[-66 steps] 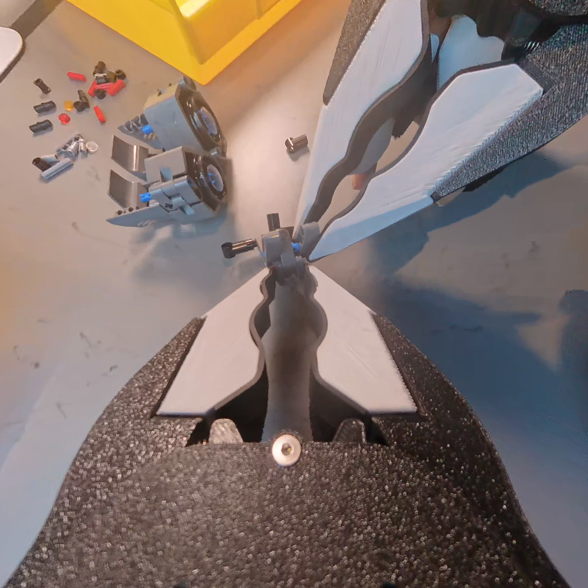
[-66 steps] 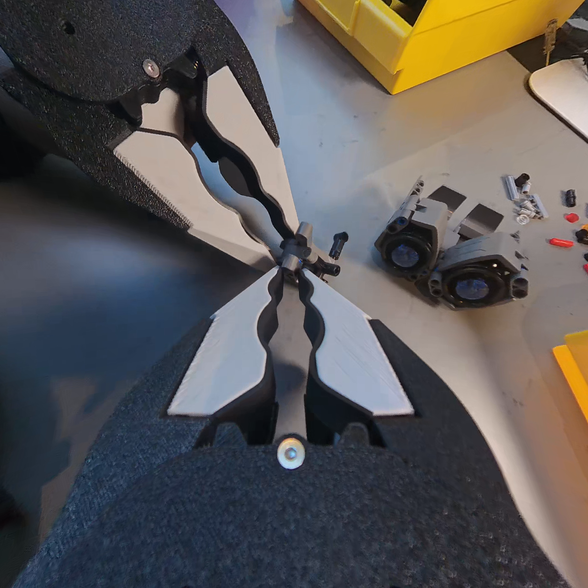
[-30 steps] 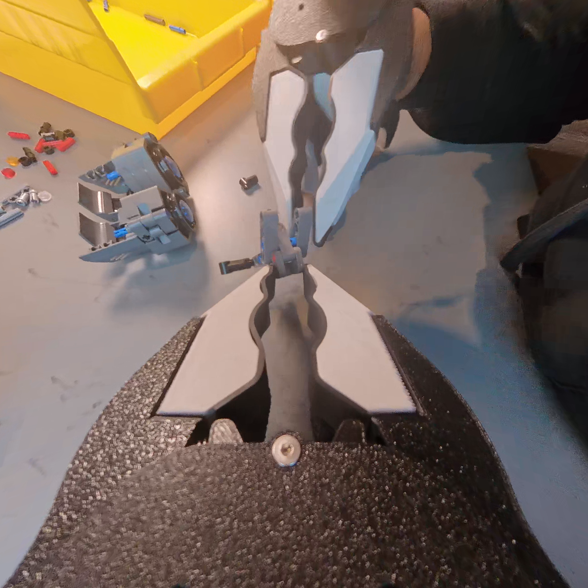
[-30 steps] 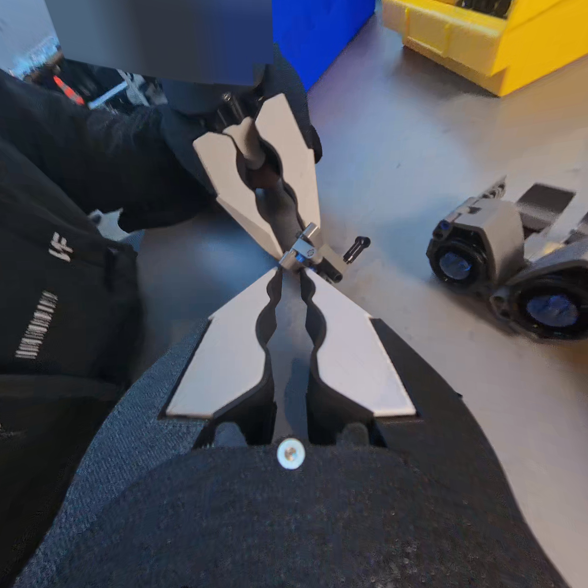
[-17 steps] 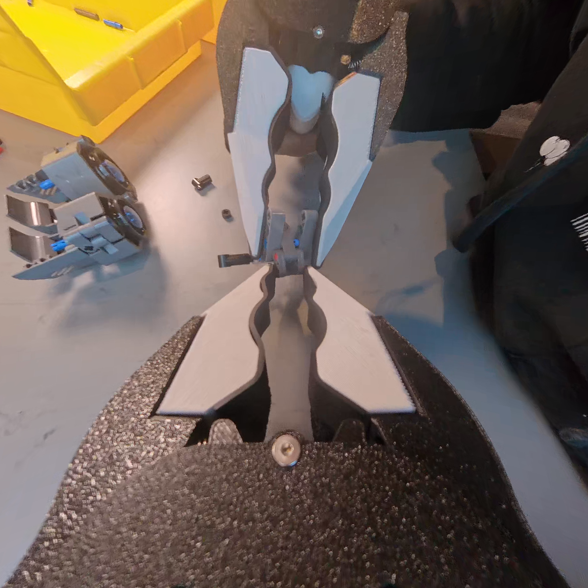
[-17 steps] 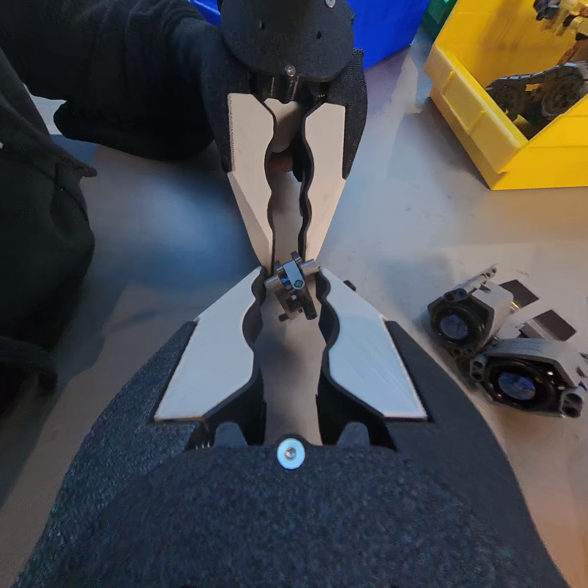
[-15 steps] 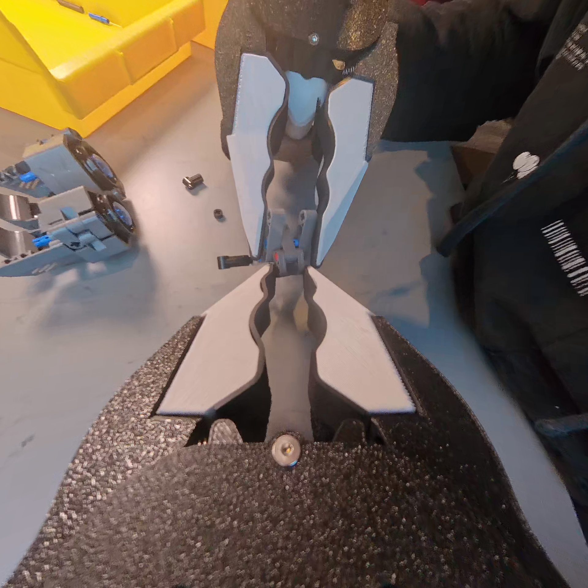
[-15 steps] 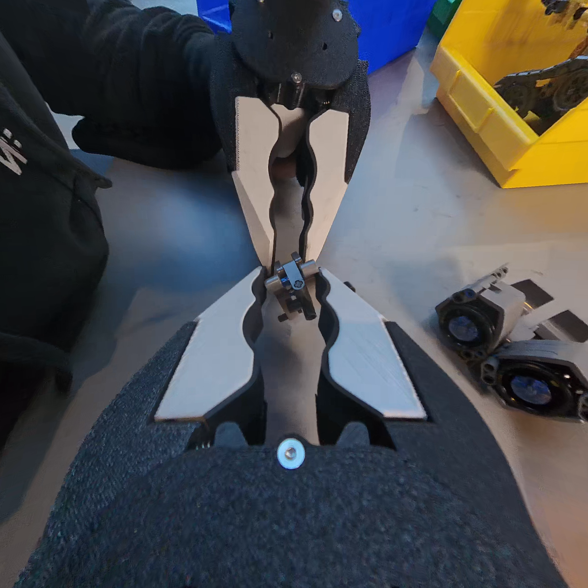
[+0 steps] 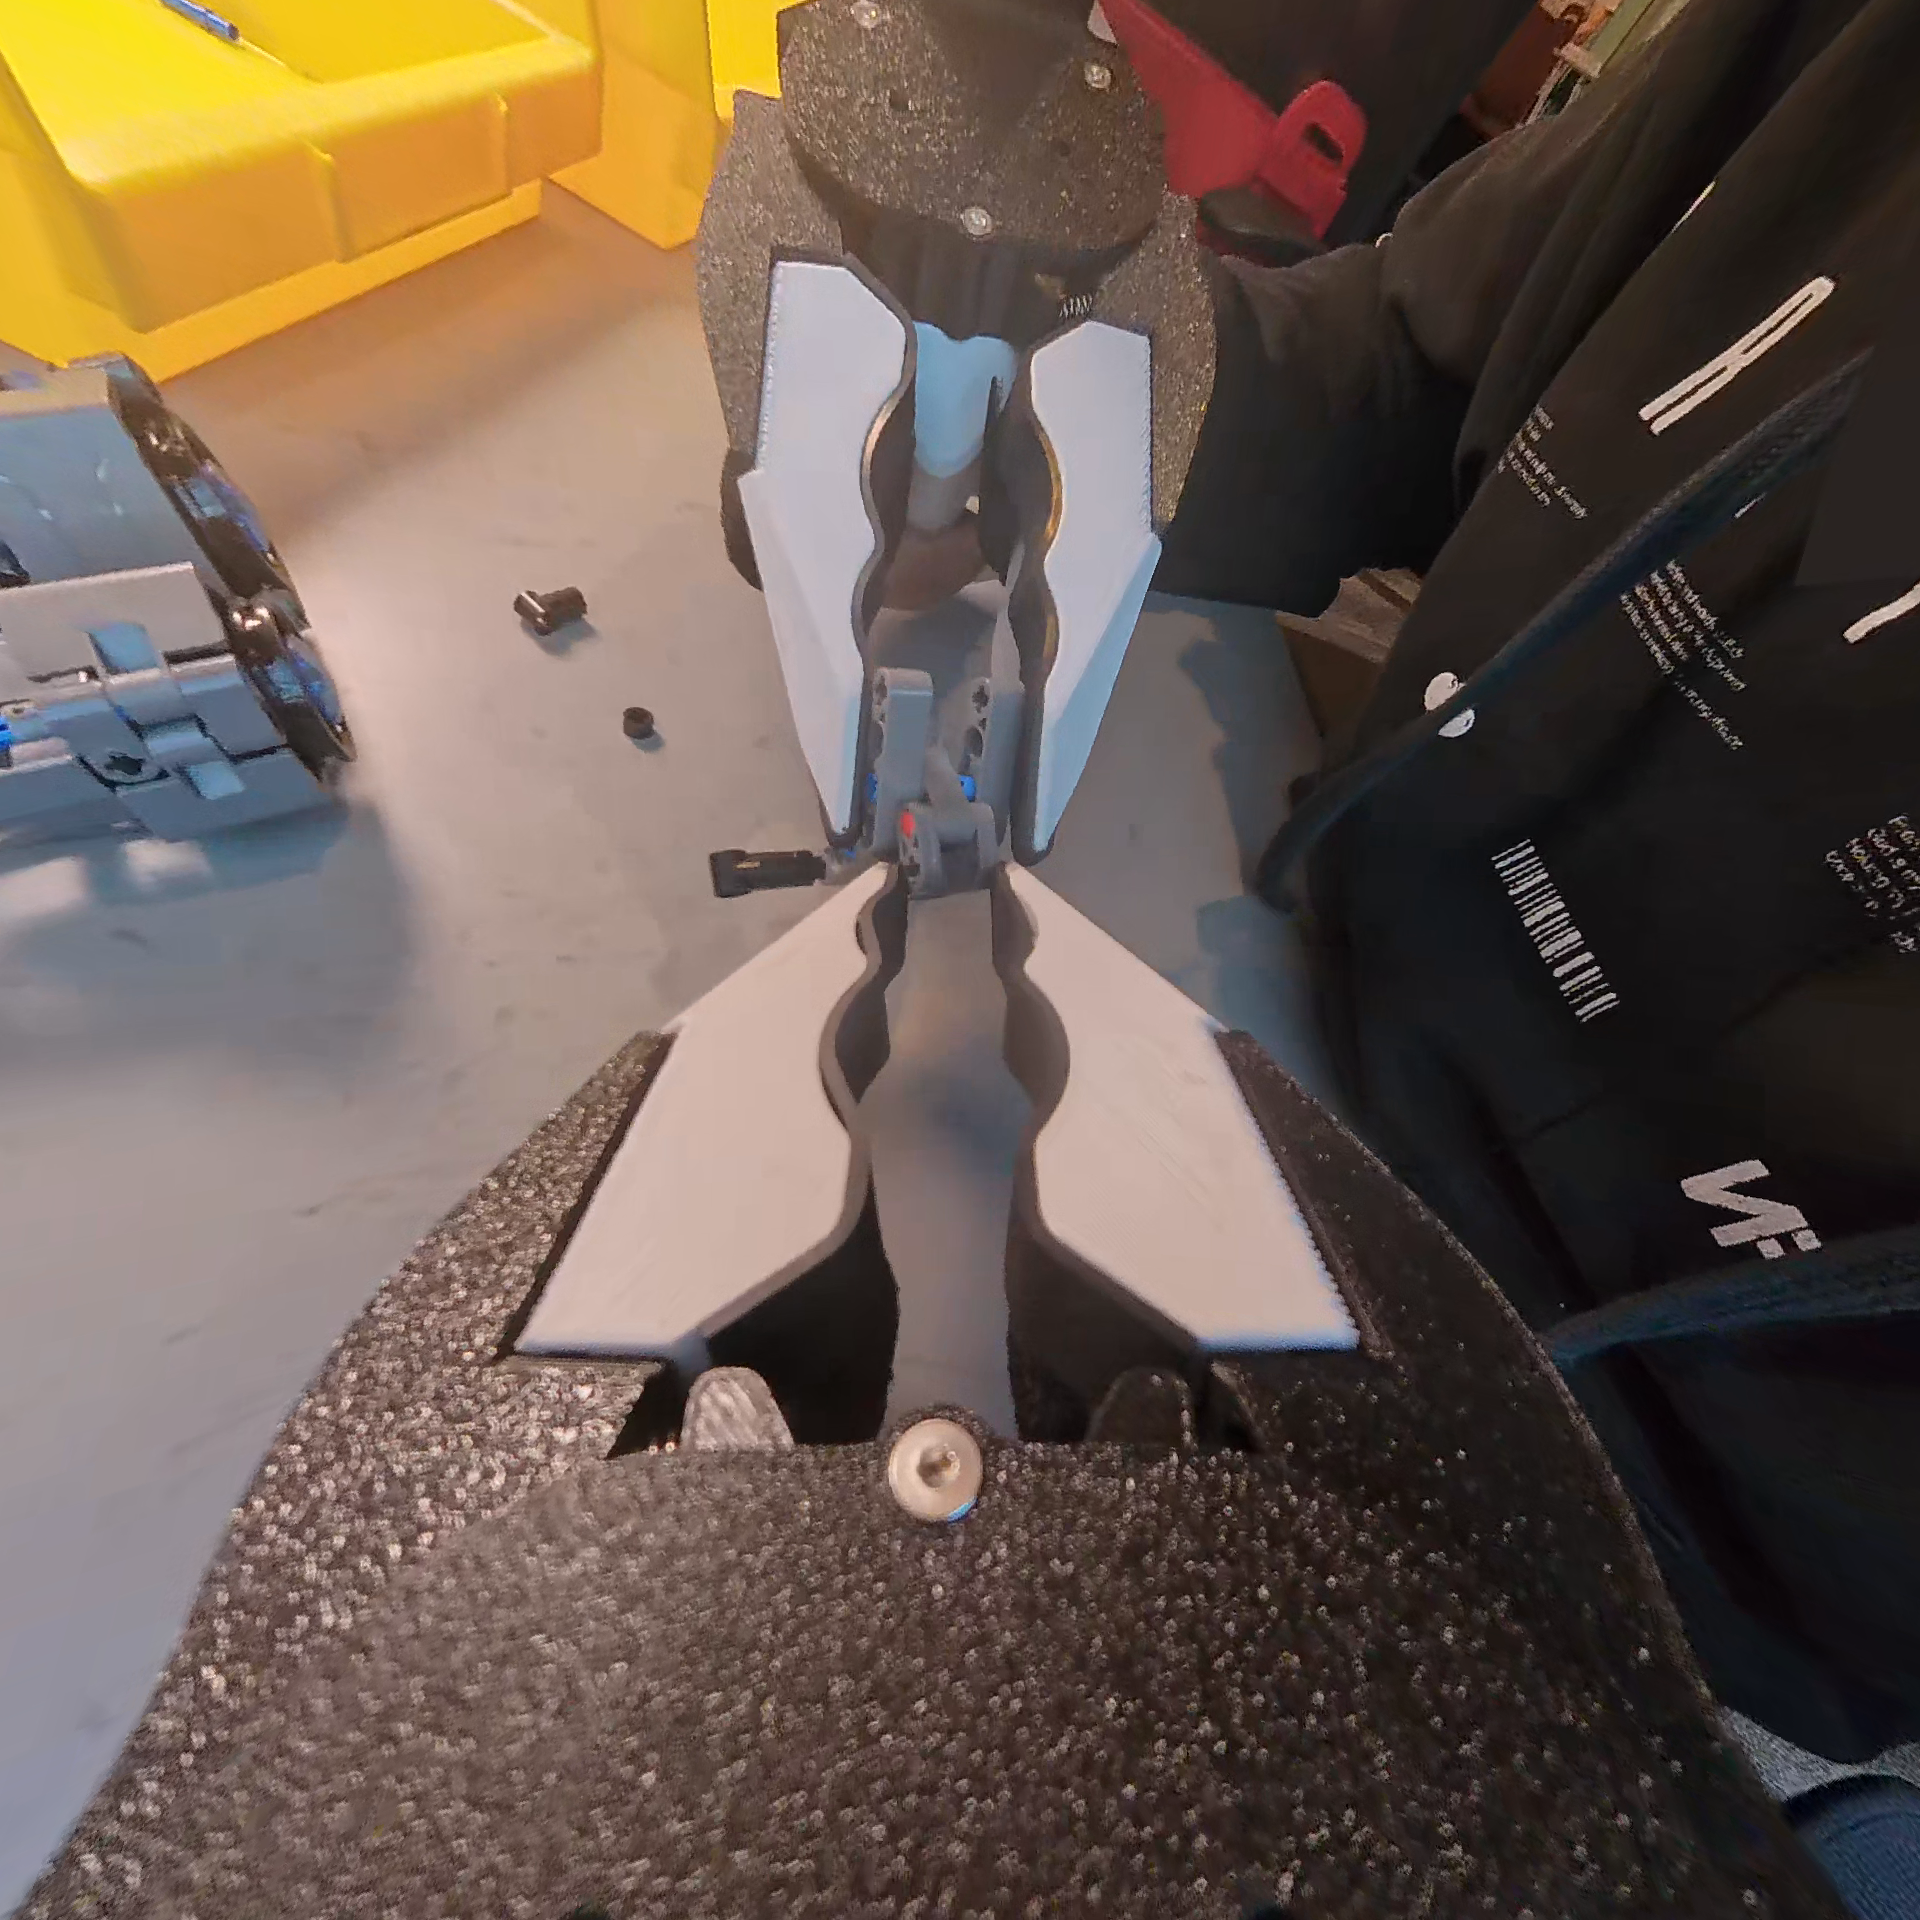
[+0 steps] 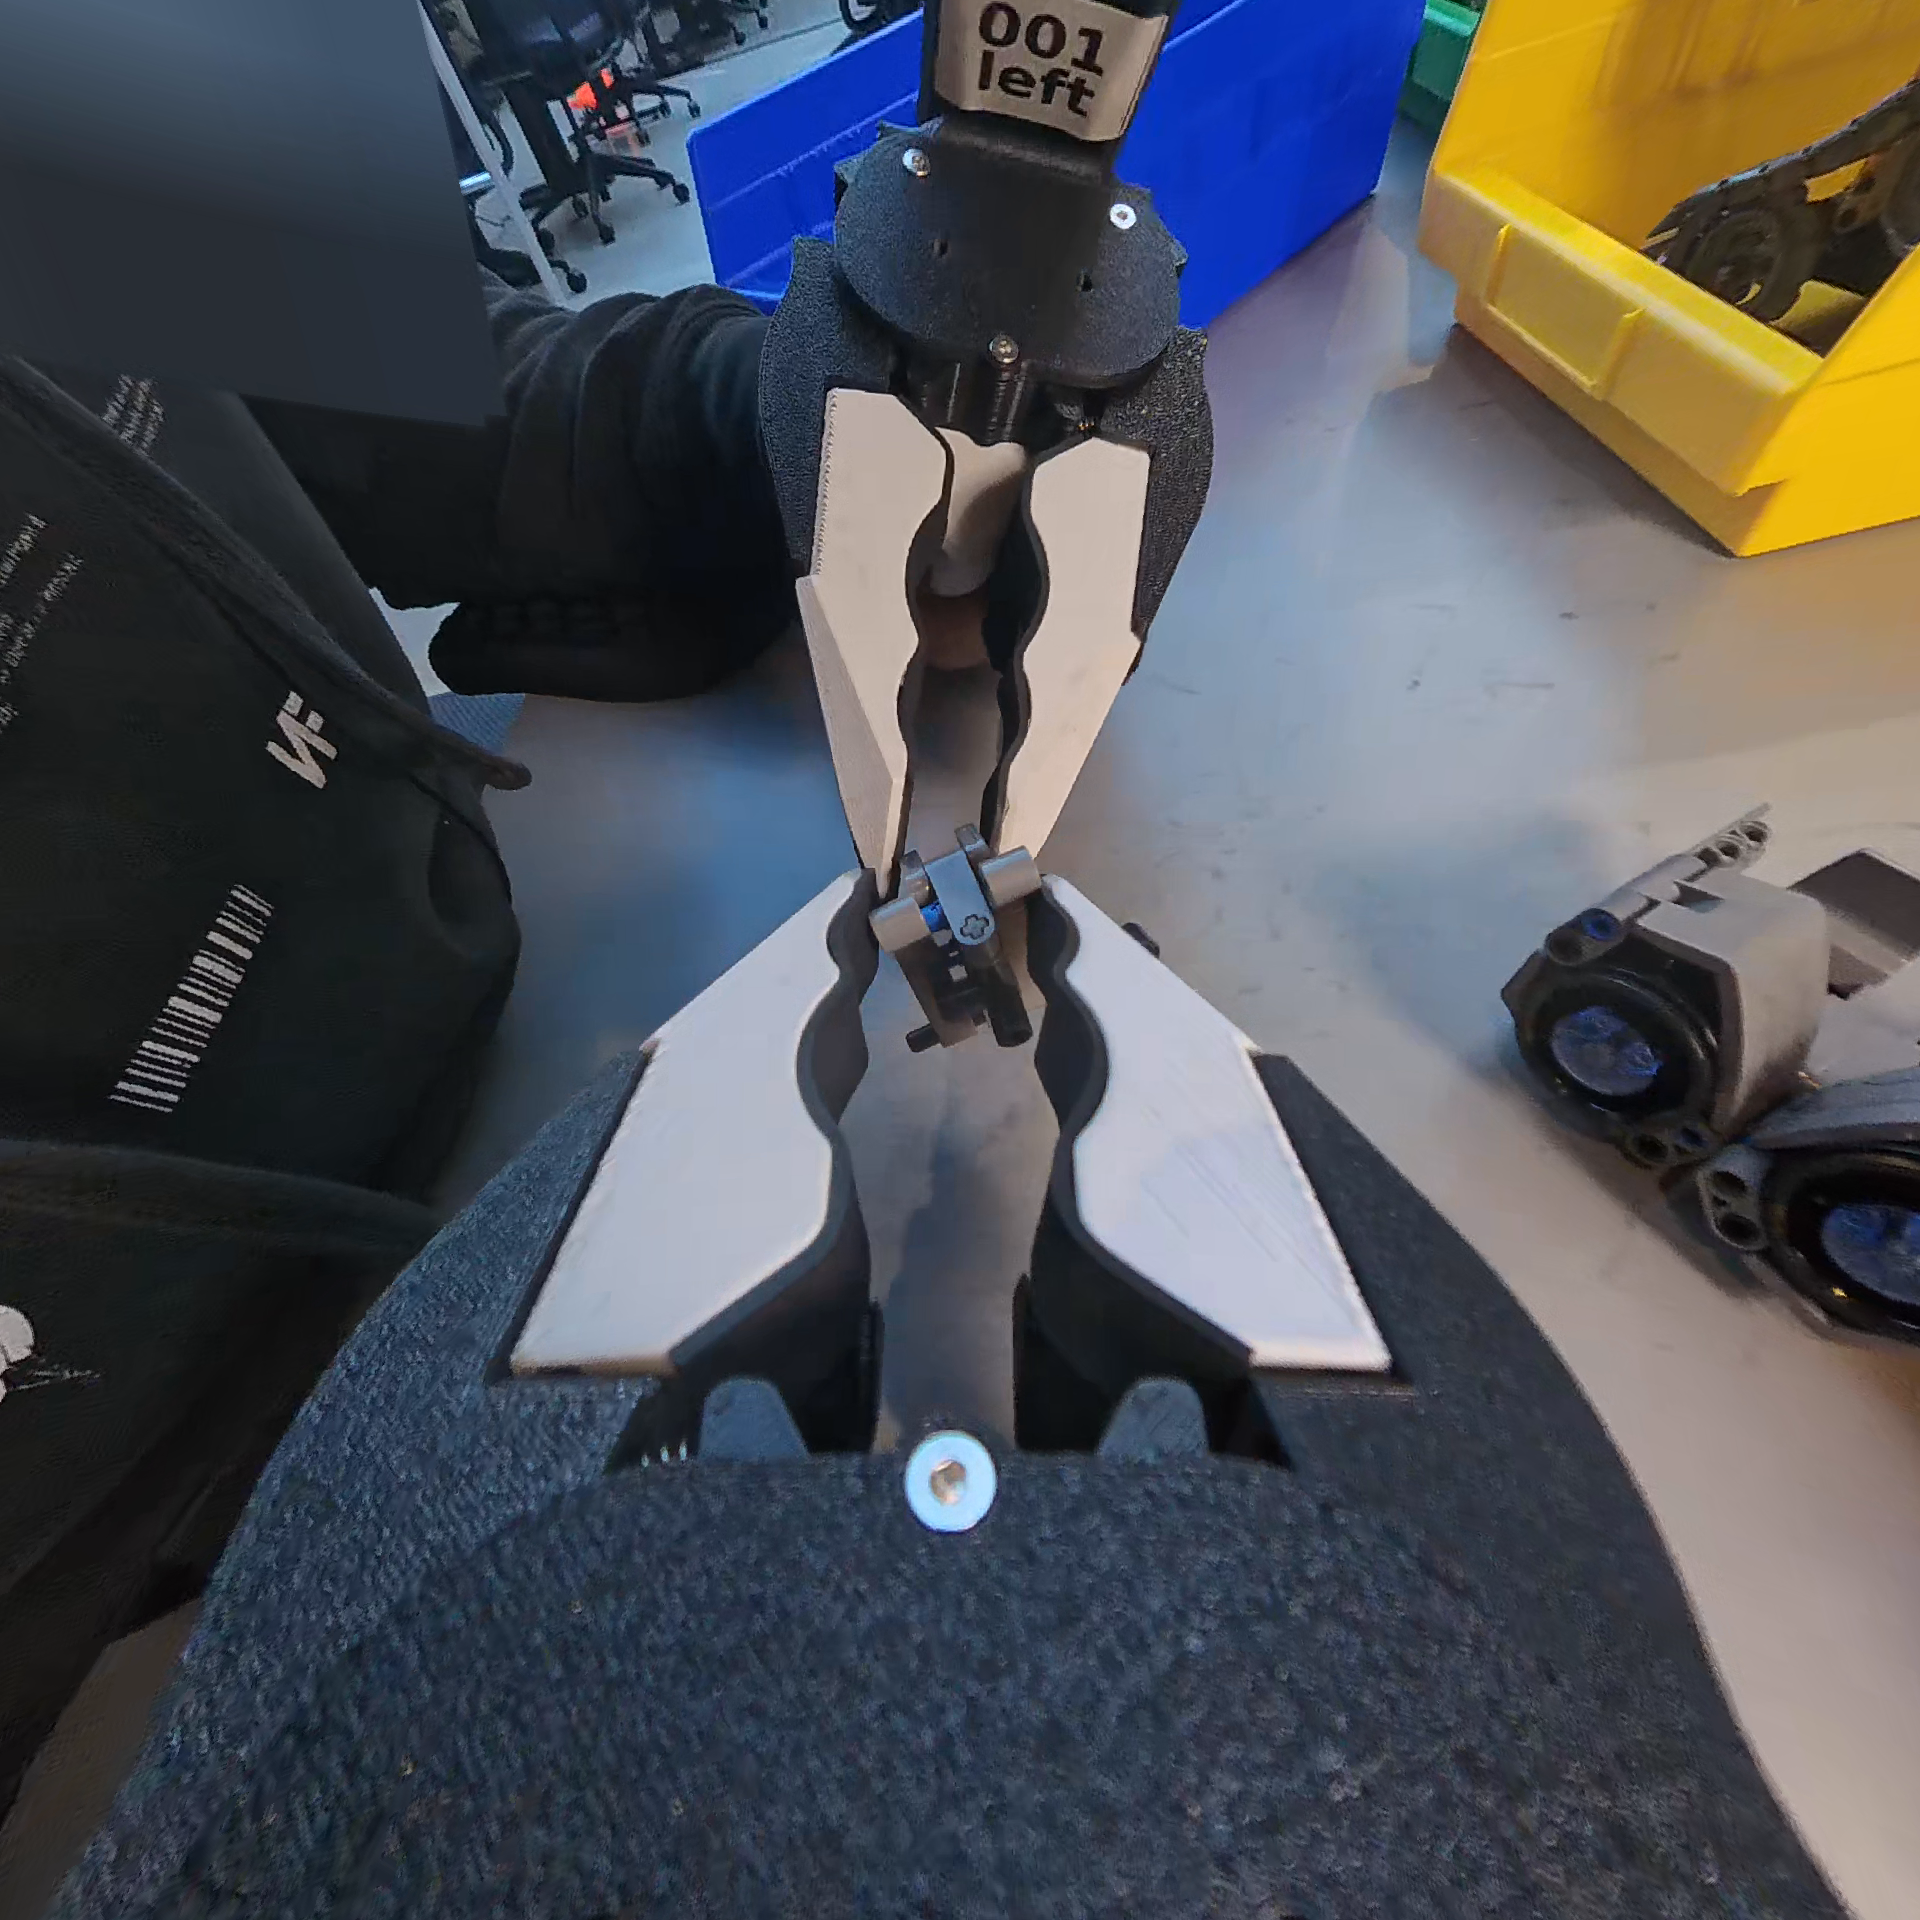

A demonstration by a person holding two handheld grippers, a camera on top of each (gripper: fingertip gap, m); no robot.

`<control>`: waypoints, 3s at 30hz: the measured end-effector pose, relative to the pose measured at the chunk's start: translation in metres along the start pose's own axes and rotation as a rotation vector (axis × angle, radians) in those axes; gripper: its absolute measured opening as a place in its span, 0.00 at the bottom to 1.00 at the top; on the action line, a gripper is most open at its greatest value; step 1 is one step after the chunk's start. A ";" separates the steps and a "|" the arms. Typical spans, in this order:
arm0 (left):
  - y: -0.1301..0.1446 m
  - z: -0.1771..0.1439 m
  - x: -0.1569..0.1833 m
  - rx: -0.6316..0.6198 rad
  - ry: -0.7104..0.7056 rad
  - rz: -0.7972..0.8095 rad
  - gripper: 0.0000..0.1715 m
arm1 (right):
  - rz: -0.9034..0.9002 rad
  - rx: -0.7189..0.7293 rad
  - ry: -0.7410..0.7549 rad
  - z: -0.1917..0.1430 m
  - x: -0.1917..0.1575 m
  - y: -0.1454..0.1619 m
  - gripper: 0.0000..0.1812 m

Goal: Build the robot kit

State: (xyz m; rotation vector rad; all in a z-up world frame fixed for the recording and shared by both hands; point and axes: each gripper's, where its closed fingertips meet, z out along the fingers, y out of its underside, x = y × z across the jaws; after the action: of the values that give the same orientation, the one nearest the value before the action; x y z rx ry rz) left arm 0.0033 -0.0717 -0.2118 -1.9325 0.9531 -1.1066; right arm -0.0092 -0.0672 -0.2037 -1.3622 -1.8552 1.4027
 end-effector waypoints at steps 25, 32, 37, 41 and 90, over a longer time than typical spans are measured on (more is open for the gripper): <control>-0.015 -0.010 0.001 0.096 -0.031 -0.014 0.09 | 0.113 0.154 -0.011 -0.004 -0.001 -0.017 0.15; -0.021 -0.019 -0.023 0.078 -0.352 0.201 0.11 | 0.085 0.156 0.191 -0.003 0.021 -0.018 0.16; -0.019 -0.018 -0.026 0.045 -0.417 0.305 0.10 | 0.035 0.123 0.250 -0.003 0.023 -0.014 0.16; -0.021 -0.017 -0.025 0.069 -0.405 0.304 0.09 | 0.022 0.120 0.262 -0.004 0.023 -0.016 0.16; -0.035 -0.023 -0.007 0.257 -0.083 -0.009 0.09 | 0.011 0.264 0.164 -0.011 0.012 -0.036 0.16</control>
State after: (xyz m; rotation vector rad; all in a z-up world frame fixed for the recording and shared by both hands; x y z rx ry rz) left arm -0.0112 -0.0541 -0.1759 -1.7597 0.7195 -1.0879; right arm -0.0211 -0.0509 -0.1697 -1.3123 -1.5017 1.4368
